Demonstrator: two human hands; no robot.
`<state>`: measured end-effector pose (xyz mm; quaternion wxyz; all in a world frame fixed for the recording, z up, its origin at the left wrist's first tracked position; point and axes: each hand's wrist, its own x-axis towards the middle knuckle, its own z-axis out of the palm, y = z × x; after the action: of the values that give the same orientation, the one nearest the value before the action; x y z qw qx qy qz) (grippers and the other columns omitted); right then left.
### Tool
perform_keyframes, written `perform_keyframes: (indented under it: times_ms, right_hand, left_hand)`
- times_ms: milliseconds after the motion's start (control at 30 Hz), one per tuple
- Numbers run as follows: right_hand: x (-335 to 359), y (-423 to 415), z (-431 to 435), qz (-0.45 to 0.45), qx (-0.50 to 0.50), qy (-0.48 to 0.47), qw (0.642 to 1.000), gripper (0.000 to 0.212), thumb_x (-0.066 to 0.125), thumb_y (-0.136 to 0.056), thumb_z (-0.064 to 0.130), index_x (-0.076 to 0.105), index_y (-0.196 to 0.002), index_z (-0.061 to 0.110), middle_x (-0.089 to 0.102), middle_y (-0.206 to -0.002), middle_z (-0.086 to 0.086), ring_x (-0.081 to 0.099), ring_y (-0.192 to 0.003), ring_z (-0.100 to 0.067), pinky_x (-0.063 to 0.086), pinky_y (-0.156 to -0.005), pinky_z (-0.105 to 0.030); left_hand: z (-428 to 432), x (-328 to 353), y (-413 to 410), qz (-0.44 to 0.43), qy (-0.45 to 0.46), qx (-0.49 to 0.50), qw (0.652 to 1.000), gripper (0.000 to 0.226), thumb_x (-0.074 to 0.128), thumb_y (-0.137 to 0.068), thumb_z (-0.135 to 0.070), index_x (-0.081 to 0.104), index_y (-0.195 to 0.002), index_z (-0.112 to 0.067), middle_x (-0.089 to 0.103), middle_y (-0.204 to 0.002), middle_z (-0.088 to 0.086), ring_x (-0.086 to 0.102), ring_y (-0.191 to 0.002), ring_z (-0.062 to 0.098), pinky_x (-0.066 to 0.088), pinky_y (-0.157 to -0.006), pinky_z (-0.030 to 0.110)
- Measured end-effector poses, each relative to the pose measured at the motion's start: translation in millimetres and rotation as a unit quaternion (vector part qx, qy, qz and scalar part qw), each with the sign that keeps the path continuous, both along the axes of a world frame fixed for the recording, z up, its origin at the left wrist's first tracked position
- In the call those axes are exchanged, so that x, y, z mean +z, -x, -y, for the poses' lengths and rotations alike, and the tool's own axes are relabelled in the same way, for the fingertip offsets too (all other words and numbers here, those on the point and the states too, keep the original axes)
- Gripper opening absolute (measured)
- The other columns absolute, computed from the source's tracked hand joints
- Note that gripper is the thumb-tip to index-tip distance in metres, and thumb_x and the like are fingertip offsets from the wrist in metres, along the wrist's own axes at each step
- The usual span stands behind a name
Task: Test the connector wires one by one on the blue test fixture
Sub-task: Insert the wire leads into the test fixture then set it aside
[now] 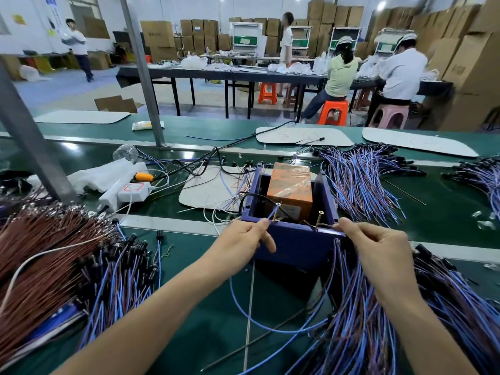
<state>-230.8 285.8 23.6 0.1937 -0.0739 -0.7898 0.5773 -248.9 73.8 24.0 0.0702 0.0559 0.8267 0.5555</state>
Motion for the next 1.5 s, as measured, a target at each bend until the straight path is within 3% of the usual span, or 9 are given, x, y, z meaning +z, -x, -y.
perform_keyframes:
  times_ms: [133,400,500,633,800,1033,1233,1367,1500]
  right_hand:
    - [-11,9,-1,-0.012,-0.027,-0.071,0.997,0.007,0.074,-0.081,0.032,0.076,-0.077,0.027,0.07,-0.076,0.007,0.064,-0.077,-0.014,0.046,-0.069,-0.025]
    - [-23,20,-3,-0.036,-0.04,-0.045,0.998,0.016,0.07,-0.085,0.026,0.076,-0.09,0.012,0.069,-0.08,0.004,0.061,-0.074,-0.008,0.044,-0.072,-0.025]
    - [-24,20,-1,-0.038,-0.024,-0.039,0.998,0.011,0.07,-0.085,0.024,0.076,-0.088,0.014,0.068,-0.078,0.009,0.06,-0.07,0.001,0.042,-0.066,-0.01]
    - [-22,18,2,-0.05,0.0,-0.009,0.999,0.008,0.072,-0.084,0.021,0.072,-0.077,0.026,0.068,-0.07,0.017,0.059,-0.065,0.008,0.042,-0.061,-0.005]
    - [-20,14,1,-0.066,0.017,0.023,0.997,0.02,0.072,-0.084,0.021,0.069,-0.071,0.036,0.069,-0.067,0.016,0.058,-0.063,0.002,0.045,-0.063,-0.012]
    - [-21,16,-1,-0.066,0.023,0.052,0.996,0.02,0.07,-0.086,0.02,0.073,-0.072,0.034,0.072,-0.071,0.013,0.062,-0.067,0.001,0.045,-0.063,-0.005]
    - [-26,15,-4,-0.058,0.024,0.083,0.995,0.011,0.07,-0.085,0.026,0.077,-0.078,0.03,0.073,-0.073,0.006,0.065,-0.072,-0.011,0.053,-0.072,-0.028]
    - [-26,13,-3,-0.061,0.034,0.097,0.993,0.01,0.07,-0.084,0.028,0.077,-0.079,0.033,0.068,-0.06,0.012,0.056,-0.052,0.0,0.045,-0.053,-0.011]
    - [-27,17,-3,-0.052,0.014,0.082,0.995,0.012,0.071,-0.084,0.024,0.077,-0.073,0.025,0.073,-0.071,0.007,0.064,-0.068,-0.007,0.051,-0.067,-0.017]
  left_hand:
    - [1,-12,7,-0.015,0.077,0.005,0.997,0.055,0.044,-0.098,-0.038,0.066,-0.051,-0.023,0.036,-0.052,0.003,0.032,-0.04,0.01,0.027,-0.045,0.023]
    - [2,-16,16,-0.004,0.076,0.017,0.997,0.056,0.042,-0.099,-0.038,0.06,-0.048,-0.02,0.035,-0.049,0.0,0.032,-0.042,0.014,0.026,-0.048,0.026]
    - [3,-20,19,-0.005,0.061,0.033,0.998,0.059,0.044,-0.098,-0.038,0.057,-0.043,-0.022,0.034,-0.04,-0.006,0.032,-0.039,0.012,0.026,-0.047,0.026]
    - [5,-25,21,-0.008,0.049,0.041,0.998,0.06,0.042,-0.099,-0.036,0.056,-0.042,-0.025,0.038,-0.036,-0.008,0.035,-0.042,0.011,0.025,-0.048,0.027]
    - [7,-26,22,-0.03,0.053,0.051,0.997,0.058,0.043,-0.099,-0.035,0.055,-0.043,-0.022,0.042,-0.039,-0.009,0.037,-0.043,0.01,0.027,-0.05,0.027]
    - [9,-28,23,-0.045,0.06,0.053,0.996,0.055,0.043,-0.099,-0.035,0.054,-0.047,-0.019,0.04,-0.045,-0.004,0.035,-0.041,0.01,0.027,-0.05,0.027]
    - [13,-28,22,-0.039,0.05,0.062,0.996,0.054,0.043,-0.099,-0.034,0.055,-0.049,-0.019,0.035,-0.037,-0.009,0.033,-0.035,0.005,0.028,-0.048,0.026]
    - [13,-26,20,-0.05,0.053,0.06,0.996,0.053,0.042,-0.1,-0.033,0.054,-0.049,-0.019,0.035,-0.037,-0.009,0.032,-0.034,0.003,0.027,-0.047,0.025]
    - [13,-22,20,-0.067,0.062,0.06,0.994,0.053,0.042,-0.099,-0.033,0.053,-0.05,-0.019,0.036,-0.038,-0.009,0.034,-0.035,0.005,0.029,-0.046,0.023]
